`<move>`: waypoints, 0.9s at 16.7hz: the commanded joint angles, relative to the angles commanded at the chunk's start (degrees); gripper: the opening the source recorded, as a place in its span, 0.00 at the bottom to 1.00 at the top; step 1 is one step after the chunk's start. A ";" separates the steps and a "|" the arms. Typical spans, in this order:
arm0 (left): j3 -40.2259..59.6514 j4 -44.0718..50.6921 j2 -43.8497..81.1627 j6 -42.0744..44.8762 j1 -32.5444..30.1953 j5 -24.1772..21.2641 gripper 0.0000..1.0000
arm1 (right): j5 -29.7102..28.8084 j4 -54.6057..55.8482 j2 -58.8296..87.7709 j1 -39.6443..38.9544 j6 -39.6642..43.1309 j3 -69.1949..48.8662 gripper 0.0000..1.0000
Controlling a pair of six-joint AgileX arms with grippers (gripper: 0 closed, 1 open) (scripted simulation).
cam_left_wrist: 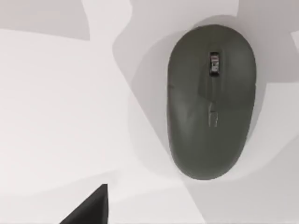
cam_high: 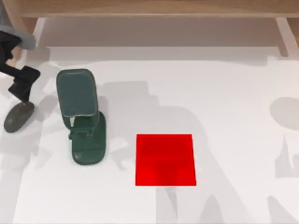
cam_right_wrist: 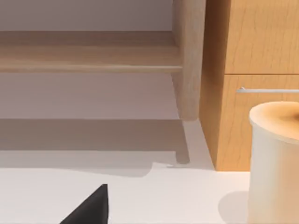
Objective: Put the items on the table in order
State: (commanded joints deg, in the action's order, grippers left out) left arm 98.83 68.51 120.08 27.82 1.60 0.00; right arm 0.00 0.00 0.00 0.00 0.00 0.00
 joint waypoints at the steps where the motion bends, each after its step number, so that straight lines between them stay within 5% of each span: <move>1: 0.00 0.00 0.00 0.00 0.00 0.00 1.00 | 0.00 0.00 0.00 0.00 0.00 0.00 1.00; 15: -11.74 -17.48 5.70 0.20 0.12 -0.05 1.00 | 0.00 0.00 0.00 0.00 0.00 0.00 1.00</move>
State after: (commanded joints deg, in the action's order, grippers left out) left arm 87.09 51.03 125.78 28.02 1.73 -0.05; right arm 0.00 0.00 0.00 0.00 0.00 0.00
